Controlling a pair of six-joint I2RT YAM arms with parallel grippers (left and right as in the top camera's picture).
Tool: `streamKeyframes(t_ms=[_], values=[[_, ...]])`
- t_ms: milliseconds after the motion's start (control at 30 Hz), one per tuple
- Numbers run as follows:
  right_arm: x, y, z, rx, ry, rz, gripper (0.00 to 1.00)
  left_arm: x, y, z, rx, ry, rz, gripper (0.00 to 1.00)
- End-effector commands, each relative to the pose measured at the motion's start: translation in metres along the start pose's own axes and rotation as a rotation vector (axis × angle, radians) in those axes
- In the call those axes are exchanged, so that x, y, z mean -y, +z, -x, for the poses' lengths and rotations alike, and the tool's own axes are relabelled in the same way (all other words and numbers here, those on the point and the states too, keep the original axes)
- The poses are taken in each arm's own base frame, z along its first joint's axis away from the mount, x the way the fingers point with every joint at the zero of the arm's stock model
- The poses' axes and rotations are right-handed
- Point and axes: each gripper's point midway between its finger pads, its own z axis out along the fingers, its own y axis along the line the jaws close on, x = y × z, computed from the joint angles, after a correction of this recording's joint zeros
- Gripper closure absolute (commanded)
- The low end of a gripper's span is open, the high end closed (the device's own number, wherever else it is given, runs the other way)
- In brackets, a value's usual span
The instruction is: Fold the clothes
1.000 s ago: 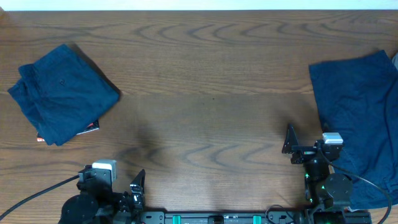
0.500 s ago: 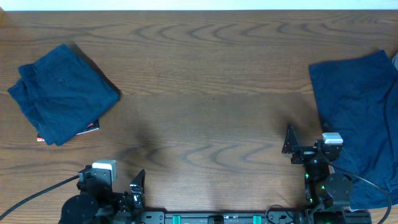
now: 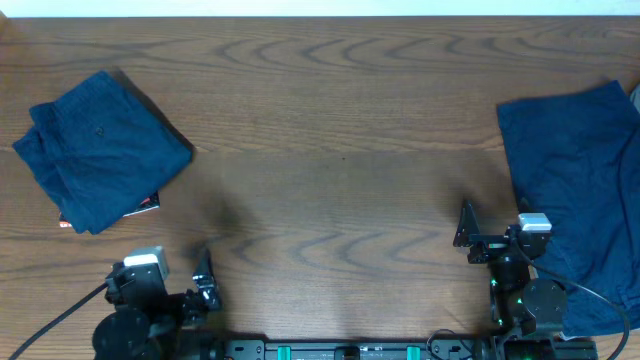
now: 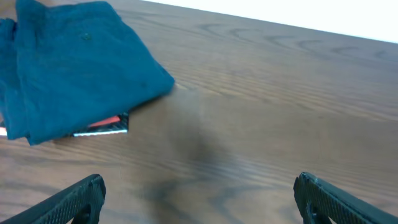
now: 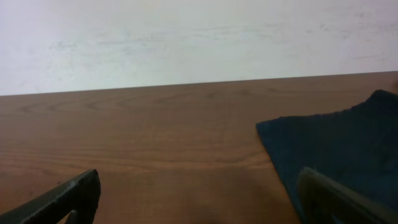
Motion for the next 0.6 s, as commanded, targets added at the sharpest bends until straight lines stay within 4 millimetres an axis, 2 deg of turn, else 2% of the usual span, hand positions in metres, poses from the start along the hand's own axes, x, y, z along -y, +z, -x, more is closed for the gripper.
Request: streamKeyframes(t_ms=[0,167,300,500,567], values=[[-0.001,0.000,0.000,0.002,-0.013,0.007,0.01,-0.009,0.018,-0.013,0.031,0.063,0.039,0.02],[-0.001,0.000,0.000,0.002,-0.013,0.007,0.01,-0.009,0.056,-0.018,0.100,0.053,0.033,0.02],[-0.001,0.000,0.000,0.002,-0.013,0.007,0.01,-0.008,0.083,-0.013,0.204,0.049,0.021,0.02],[-0.001,0.000,0.000,0.002,-0.013,0.007,0.01,-0.008,0.113,-0.019,0.314,0.043,0.005,0.02],[-0.001,0.000,0.000,0.002,-0.013,0.007,0.01,-0.008,0.118,-0.023,0.323,0.044,0.003,0.02]])
